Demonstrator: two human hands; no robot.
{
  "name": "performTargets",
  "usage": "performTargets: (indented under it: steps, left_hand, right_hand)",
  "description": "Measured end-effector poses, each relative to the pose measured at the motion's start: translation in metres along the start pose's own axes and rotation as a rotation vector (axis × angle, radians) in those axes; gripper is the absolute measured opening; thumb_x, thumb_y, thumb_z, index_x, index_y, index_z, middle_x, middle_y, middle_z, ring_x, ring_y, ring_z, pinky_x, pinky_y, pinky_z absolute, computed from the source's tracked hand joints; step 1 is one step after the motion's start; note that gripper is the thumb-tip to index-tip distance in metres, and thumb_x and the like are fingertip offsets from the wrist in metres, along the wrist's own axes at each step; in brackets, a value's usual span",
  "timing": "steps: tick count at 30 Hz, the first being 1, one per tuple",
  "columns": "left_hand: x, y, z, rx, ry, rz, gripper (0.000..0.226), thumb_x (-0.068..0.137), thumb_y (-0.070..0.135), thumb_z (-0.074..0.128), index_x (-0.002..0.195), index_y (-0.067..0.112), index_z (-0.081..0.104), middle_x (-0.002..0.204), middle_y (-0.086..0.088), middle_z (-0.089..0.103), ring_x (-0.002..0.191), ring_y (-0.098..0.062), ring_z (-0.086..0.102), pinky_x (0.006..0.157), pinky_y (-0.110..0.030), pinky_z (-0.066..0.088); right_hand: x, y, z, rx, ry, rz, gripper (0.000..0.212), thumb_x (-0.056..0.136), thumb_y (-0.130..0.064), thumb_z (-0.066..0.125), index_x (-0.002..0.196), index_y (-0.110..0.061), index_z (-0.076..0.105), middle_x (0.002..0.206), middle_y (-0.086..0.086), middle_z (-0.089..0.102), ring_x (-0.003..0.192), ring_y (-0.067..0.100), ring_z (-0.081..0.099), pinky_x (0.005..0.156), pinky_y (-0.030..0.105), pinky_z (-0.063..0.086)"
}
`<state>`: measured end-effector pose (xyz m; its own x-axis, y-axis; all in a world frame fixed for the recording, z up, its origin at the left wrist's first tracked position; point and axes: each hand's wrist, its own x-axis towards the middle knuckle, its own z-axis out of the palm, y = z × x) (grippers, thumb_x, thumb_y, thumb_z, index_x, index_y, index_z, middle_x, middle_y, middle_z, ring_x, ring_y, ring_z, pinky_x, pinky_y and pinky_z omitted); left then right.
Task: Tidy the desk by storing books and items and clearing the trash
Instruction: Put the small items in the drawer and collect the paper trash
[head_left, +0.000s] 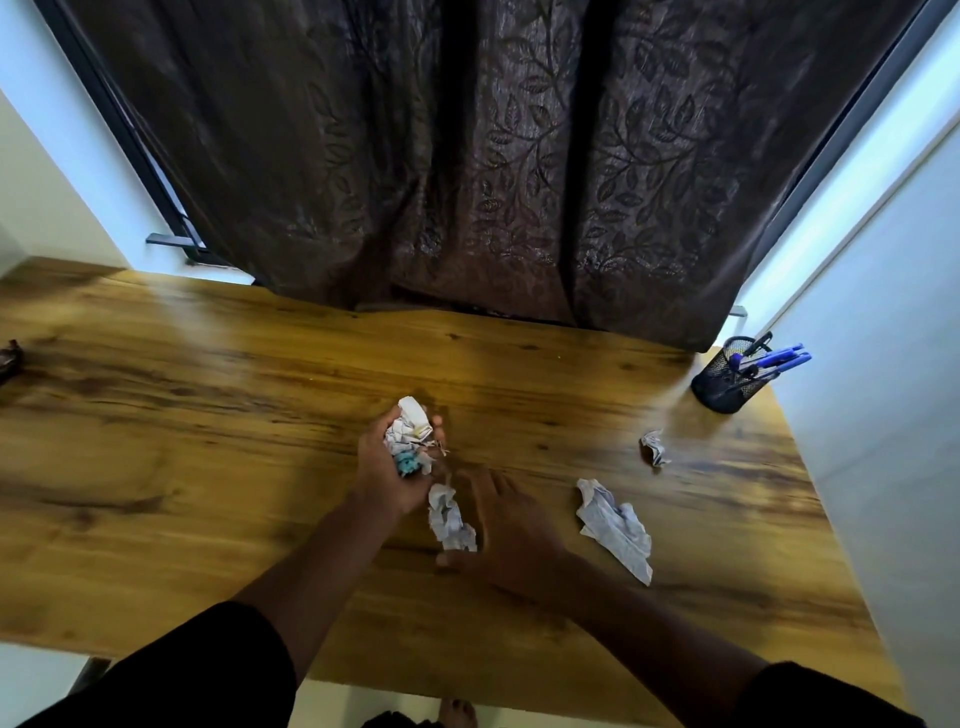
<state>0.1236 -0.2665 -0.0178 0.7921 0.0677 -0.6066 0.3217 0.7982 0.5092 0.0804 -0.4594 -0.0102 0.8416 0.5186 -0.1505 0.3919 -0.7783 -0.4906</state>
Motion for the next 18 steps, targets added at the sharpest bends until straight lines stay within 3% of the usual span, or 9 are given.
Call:
performTargets:
  steps: [1, 4, 8, 10, 14, 18]
  left_hand:
    - [0.001, 0.000, 0.003, -0.123, -0.053, -0.070, 0.046, 0.094, 0.035, 0.061, 0.132, 0.009, 0.063, 0.107, -0.010, 0.073, 0.086, -0.021, 0.070, 0.070, -0.027, 0.051]
    - [-0.006, 0.000, 0.006, -0.097, -0.026, -0.089, 0.036, 0.092, 0.037, 0.062, 0.116, 0.010, 0.068, 0.102, -0.009, 0.072, 0.081, -0.019, 0.070, 0.063, -0.023, 0.048]
    - [-0.007, 0.006, 0.003, -0.049, -0.060, -0.060, 0.034, 0.092, 0.038, 0.061, 0.112, 0.012, 0.068, 0.100, -0.008, 0.071, 0.079, -0.018, 0.068, 0.060, -0.024, 0.049]
    - [-0.008, 0.008, 0.004, -0.014, -0.085, -0.051, 0.032, 0.092, 0.035, 0.061, 0.115, 0.013, 0.067, 0.098, -0.007, 0.073, 0.077, -0.019, 0.070, 0.064, -0.026, 0.054]
    - [-0.018, -0.001, 0.015, 0.065, -0.084, -0.101, 0.028, 0.096, 0.036, 0.058, 0.101, 0.014, 0.074, 0.095, -0.007, 0.076, 0.082, -0.023, 0.069, 0.070, -0.030, 0.054]
    - [-0.027, -0.010, 0.028, 0.041, -0.212, -0.175, 0.037, 0.099, 0.037, 0.050, 0.097, 0.010, 0.074, 0.092, -0.010, 0.074, 0.079, -0.025, 0.072, 0.061, -0.032, 0.060]
  right_hand:
    - [-0.001, 0.000, 0.005, 0.012, 0.004, 0.007, 0.097, 0.074, -0.064, 0.079, 0.148, -0.032, 0.025, 0.147, -0.001, 0.050, 0.129, 0.020, 0.052, 0.101, 0.040, 0.050]
    - [0.000, -0.001, 0.016, 0.040, 0.085, 0.014, 0.072, 0.086, -0.046, 0.075, 0.142, -0.032, 0.033, 0.132, 0.000, 0.063, 0.118, 0.020, 0.060, 0.093, 0.037, 0.054]
    - [0.001, -0.006, 0.002, 0.240, 0.223, 0.079, 0.035, 0.086, -0.045, 0.072, 0.113, -0.040, 0.050, 0.105, -0.014, 0.067, 0.094, 0.004, 0.064, 0.067, 0.019, 0.047]
    - [-0.001, -0.014, -0.014, 0.380, 0.283, 0.112, 0.031, 0.086, -0.043, 0.073, 0.110, -0.035, 0.054, 0.101, -0.016, 0.066, 0.090, 0.001, 0.063, 0.066, 0.020, 0.052]
    - [0.007, -0.035, -0.040, 0.480, 0.382, 0.127, 0.033, 0.089, -0.035, 0.076, 0.117, -0.029, 0.060, 0.106, -0.014, 0.067, 0.093, 0.001, 0.064, 0.076, 0.023, 0.058]
    - [0.034, -0.047, -0.040, 0.411, 0.503, 0.179, 0.031, 0.088, -0.038, 0.074, 0.113, -0.026, 0.061, 0.103, -0.014, 0.067, 0.088, 0.000, 0.064, 0.072, 0.021, 0.057]
